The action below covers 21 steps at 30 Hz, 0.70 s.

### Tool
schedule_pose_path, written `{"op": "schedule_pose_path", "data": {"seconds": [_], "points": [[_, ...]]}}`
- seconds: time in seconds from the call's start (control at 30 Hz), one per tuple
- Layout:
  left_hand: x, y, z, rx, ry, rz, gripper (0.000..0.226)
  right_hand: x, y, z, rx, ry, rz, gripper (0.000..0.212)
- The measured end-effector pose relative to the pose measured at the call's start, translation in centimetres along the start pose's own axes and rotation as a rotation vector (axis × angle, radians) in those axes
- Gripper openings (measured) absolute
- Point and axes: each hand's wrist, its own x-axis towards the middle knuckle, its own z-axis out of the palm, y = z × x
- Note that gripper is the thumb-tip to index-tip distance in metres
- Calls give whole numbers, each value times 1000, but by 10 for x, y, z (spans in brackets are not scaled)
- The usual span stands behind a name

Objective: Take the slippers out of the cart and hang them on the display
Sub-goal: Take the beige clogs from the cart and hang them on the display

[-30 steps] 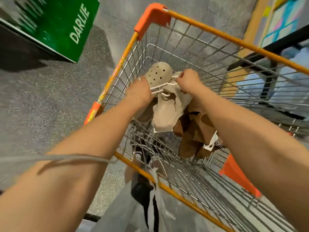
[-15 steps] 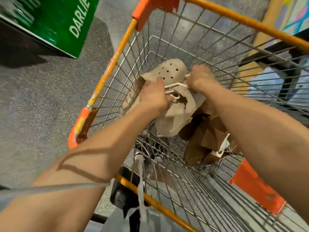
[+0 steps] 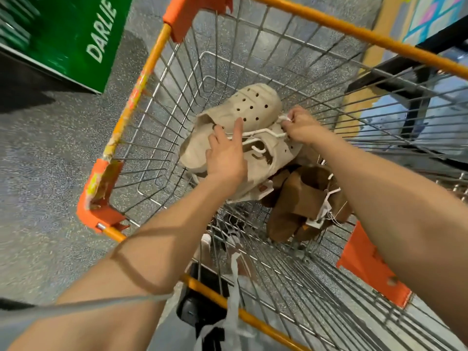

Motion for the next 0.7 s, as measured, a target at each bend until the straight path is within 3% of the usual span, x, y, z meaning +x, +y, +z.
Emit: {"op": "schedule_pose_path", "data": {"seconds": [0.03,0.17,0.37,0.5,0.7], "points": [[-2,1,1,-15,-1,29,85,-2,6,3,55,23,43,27],[-11,7,2,-85,-32,54,87,-29,10,0,284,156,143,9],[-29,5,-10,-214,-48,-34,87,-71,-30,-37,503,241,-65,17],[-54,1,-29,-257,-10,-54,94,-110,-71,-73,222,214,-357,2],[-105,8,-95,-160,182,-57,83,-181,-138,-128,-196,240,-693,24]]}}
